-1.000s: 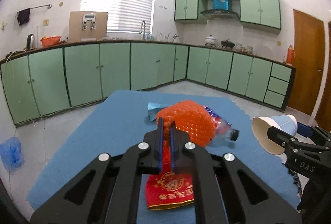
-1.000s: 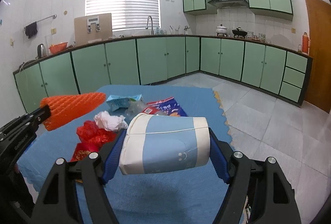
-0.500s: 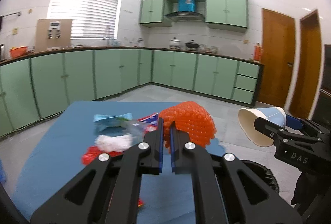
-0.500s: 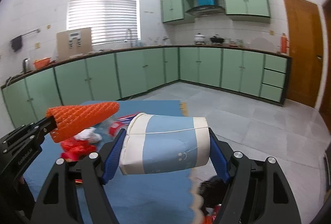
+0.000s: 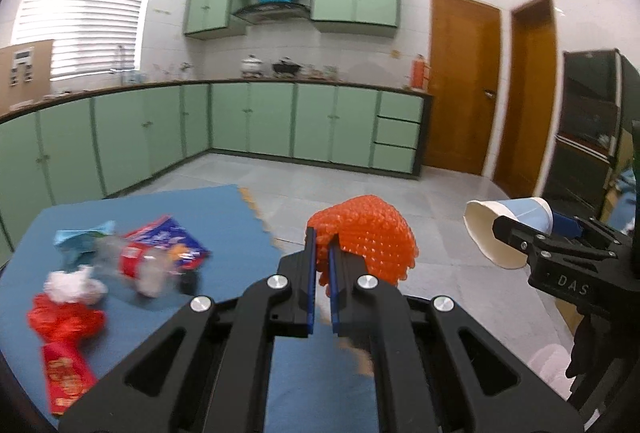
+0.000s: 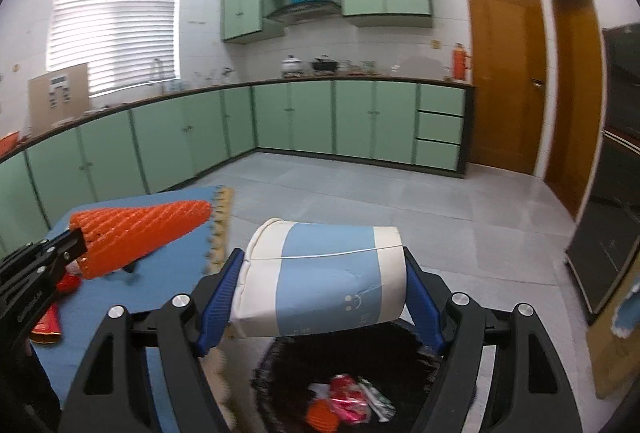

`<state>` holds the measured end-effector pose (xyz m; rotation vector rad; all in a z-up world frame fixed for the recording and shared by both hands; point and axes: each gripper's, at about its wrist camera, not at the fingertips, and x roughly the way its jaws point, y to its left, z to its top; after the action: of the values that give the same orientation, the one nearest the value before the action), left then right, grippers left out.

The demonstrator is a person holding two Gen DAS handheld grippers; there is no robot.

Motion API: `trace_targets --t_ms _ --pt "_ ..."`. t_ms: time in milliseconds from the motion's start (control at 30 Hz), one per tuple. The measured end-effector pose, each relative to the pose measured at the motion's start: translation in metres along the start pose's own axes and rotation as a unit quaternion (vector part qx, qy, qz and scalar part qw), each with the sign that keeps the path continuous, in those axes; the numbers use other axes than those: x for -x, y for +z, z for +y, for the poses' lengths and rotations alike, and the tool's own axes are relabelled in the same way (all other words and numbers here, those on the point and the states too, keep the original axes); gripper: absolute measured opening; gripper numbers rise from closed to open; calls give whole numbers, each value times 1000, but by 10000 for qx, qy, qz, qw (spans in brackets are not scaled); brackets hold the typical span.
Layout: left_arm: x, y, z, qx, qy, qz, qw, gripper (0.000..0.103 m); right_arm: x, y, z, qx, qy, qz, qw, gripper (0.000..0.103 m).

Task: Collect trash
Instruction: 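Carry the cup and foam net to the black bin and open both grippers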

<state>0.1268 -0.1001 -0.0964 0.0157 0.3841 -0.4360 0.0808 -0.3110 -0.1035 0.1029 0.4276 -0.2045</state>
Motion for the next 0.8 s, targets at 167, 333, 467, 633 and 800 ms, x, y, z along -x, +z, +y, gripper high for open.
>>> trace_targets --t_ms 167,333,467,633,800 --pt "-35 -9 -33 -131 -332 307 9989 4 -12 -11 -29 -140 -251 171 9994 74" --pt "-66 -24 -52 -211 -525 661 9962 4 -29 -24 -51 -259 -393 367 9982 74" --pt "-87 -36 -61 -237 -562 898 9941 4 -46 -27 -59 -288 -427 518 9973 74" --pt "-104 -45 -64 -210 -592 1178 9911 6 -63 -35 -71 -293 -472 710 9959 74" --pt "-112 -47 -67 -187 -636 1290 9894 15 -77 -41 -77 -332 -487 831 9948 74"
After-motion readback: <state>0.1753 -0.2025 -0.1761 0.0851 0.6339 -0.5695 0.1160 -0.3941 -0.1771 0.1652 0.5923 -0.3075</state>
